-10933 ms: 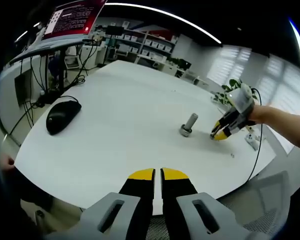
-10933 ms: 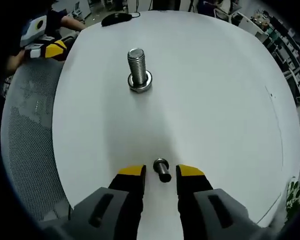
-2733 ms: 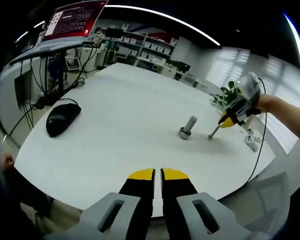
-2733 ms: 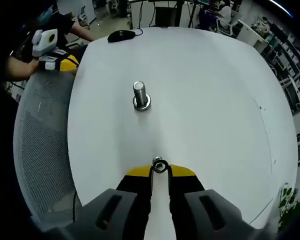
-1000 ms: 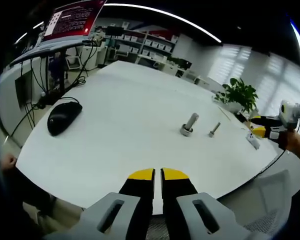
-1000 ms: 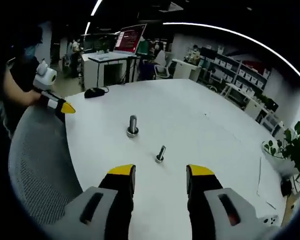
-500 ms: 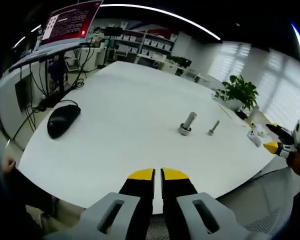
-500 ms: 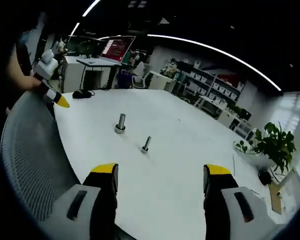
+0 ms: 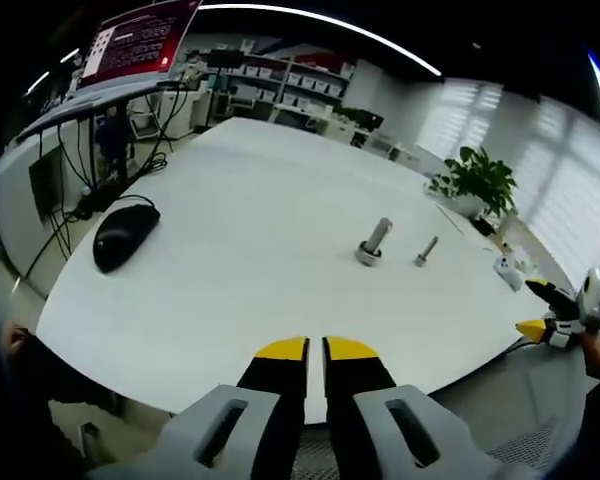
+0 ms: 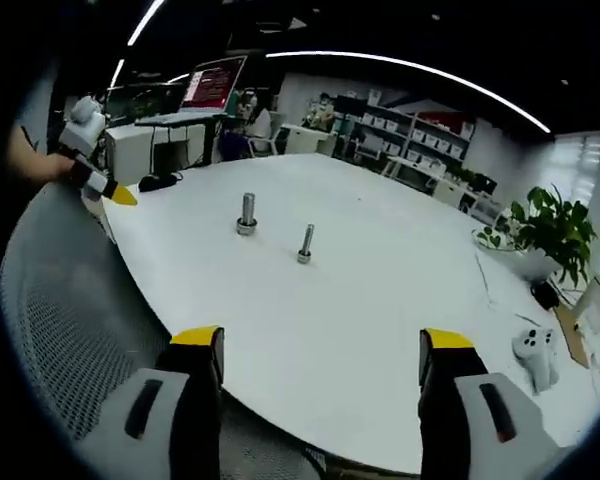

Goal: Place the washer onto the threaded stud by aligning its center hole with the stud, sliding it down to the base, and recovering from edge contact or off-axis alignment until the washer reaches the visible bottom stop.

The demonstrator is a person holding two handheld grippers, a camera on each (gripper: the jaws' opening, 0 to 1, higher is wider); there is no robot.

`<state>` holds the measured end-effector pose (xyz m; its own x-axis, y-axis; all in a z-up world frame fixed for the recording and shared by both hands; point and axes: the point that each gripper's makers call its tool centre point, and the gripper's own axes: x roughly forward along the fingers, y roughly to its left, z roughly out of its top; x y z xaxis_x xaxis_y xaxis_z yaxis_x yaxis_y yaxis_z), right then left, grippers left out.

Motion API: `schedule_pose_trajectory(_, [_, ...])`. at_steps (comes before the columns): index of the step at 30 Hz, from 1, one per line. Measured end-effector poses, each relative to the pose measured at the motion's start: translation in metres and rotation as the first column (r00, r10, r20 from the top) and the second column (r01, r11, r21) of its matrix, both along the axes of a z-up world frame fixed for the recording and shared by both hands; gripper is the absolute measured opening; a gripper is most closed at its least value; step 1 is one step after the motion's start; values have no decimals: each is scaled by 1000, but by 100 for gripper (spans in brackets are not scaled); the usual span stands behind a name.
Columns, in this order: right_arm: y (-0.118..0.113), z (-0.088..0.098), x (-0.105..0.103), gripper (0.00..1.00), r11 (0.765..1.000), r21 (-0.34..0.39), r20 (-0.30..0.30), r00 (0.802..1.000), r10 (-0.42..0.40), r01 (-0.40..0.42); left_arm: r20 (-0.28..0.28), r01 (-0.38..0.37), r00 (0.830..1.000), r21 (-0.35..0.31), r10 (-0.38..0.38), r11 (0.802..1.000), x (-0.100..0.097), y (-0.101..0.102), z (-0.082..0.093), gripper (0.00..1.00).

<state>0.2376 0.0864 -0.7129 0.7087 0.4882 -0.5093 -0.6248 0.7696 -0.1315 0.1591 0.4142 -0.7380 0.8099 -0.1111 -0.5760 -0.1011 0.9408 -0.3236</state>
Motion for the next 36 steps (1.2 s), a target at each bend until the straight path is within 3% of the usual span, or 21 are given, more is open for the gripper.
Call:
schedule_pose_trajectory(2, [0,-3,-4,82,1000,20,-50,999,-2,3,23,3,1000,1,-3,1000,2,-1,3,2])
schedule_pose_trajectory(4, [3,0,-4,81,1000,22,-26,1000,14,-13,19,-3,1000,-8,3,1000,2,-1,3,2])
schedule_pose_trajectory(6, [3,-6,-5,80,1000,21,-44,999,14,-13,27,-4,1000,-10,4,1000,3,-1,4,2])
schedule_pose_trajectory(9, [-2,-15,-5,76,997,65,-113,993,-30,38,40,-8,999,-8,8,1000,4,0,5,3])
schedule_pose_trajectory(10, [-2,-14,-4,76,997,68,-109,994,-28,36,35,-7,999,-6,7,1000,4,0,5,3])
schedule_pose_trajectory(12, [-6,-24,-9,75,1000,1,-148,989,-23,23,9,17,1000,25,-17,1000,2,-2,1,3])
schedule_pose_trajectory(15, [-5,-27,-8,67,998,54,-178,983,-35,46,25,9,1000,17,-9,1000,3,-1,3,3])
schedule_pose_trajectory(17, [-7,-31,-8,67,997,49,-201,979,-42,53,31,12,999,12,-13,1000,3,-2,4,3])
schedule_pose_trajectory(30, [-6,-39,-14,63,999,11,-239,970,-32,36,7,-1,1000,8,1,1000,2,-1,0,3])
schedule_pose_trajectory(36, [-9,-39,-13,55,998,15,-242,968,-61,66,3,-2,1000,-1,2,1000,1,-2,-1,3])
